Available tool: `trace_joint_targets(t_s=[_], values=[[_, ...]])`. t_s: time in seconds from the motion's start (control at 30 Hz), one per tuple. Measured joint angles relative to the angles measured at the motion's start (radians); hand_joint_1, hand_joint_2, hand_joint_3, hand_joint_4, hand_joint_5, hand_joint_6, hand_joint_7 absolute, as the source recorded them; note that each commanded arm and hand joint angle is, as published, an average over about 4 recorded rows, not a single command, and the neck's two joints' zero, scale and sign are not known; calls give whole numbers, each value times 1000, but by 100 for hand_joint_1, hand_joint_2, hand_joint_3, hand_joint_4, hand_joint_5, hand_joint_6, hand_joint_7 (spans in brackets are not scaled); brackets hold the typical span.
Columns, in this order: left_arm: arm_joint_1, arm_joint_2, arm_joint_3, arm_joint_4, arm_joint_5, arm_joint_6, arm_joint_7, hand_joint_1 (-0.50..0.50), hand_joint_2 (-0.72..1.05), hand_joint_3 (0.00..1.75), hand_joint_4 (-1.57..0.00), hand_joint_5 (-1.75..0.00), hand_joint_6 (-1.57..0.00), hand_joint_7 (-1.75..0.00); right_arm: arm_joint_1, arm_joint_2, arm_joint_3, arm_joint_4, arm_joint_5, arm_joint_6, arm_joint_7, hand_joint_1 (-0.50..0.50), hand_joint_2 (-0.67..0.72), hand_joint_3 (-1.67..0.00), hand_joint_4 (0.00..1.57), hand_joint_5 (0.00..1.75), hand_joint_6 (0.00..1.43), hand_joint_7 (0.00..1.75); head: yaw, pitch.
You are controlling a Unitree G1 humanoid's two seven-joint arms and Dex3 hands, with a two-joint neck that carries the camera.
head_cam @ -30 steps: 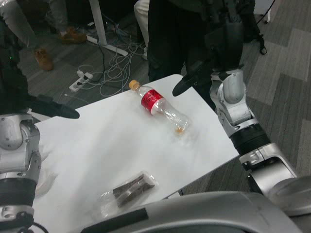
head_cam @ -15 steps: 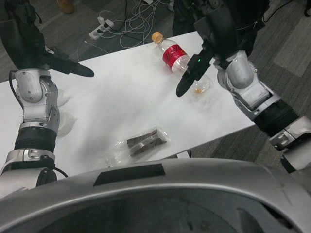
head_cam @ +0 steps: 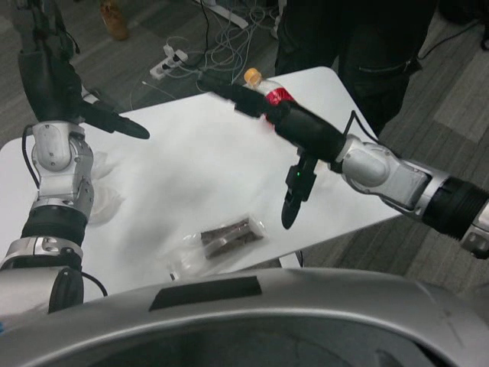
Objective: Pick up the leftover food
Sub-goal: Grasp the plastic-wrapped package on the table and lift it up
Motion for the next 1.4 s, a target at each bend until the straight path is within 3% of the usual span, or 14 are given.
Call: trace_joint_targets(t_s=[0.13, 0.3, 0.43, 0.53, 0.63, 0.77, 0.9, 1.13, 1.4], values=[[-28, 43, -22, 42, -7, 3, -3, -50, -46, 0, 0, 0, 0, 0, -75, -25, 72, 3, -60, 15, 44, -21, -2, -8, 0, 0, 0, 0, -14, 15], [-50, 63, -34, 87, -12, 3, -5, -50, -46, 0, 0, 0, 0, 0, -134, -40, 146, 1, -135, 20, 77, -17, -3, -8, 0, 0, 0, 0, -32, 11], [-74, 86, -50, 128, -25, 3, -5, -50, -46, 0, 0, 0, 0, 0, -159, -40, 179, -1, -204, 22, 87, -17, -8, -10, 0, 0, 0, 0, -36, -12], [-97, 100, -69, 161, -40, 2, -5, -50, -53, 0, 0, 0, 0, 0, -182, -11, 213, 4, -263, 25, 111, -17, -10, -14, 0, 0, 0, 0, -38, -33], [-112, 115, -96, 184, -63, 3, -5, -50, -50, 0, 0, 0, 0, 0, -189, 14, 228, 15, -325, 25, 134, -17, -13, -16, 0, 0, 0, 0, -34, -40], [-125, 137, -120, 212, -90, 3, -5, -50, -46, 0, 0, 0, 0, 0, -193, 30, 227, 38, -429, 26, 160, -17, -38, -16, 0, 0, 0, 0, -36, -48], [-129, 152, -134, 221, -100, 3, -5, -50, -50, 0, 0, 0, 0, 0, -191, 51, 228, 43, -497, 36, 175, -17, -48, -16, 0, 0, 0, 0, -41, -54], [-132, 160, -162, 222, -120, 3, -5, -50, -53, 0, 0, 0, 0, 0, -180, 67, 301, 51, -539, 78, 200, -17, -48, -26, 0, 0, 0, 0, -39, -44], [-131, 163, -174, 221, -120, 3, -5, -50, -53, 0, 0, 0, 0, 0, -179, 64, 392, 85, -526, 76, 191, -17, -48, -32, 0, 0, 0, 0, -49, -21]])
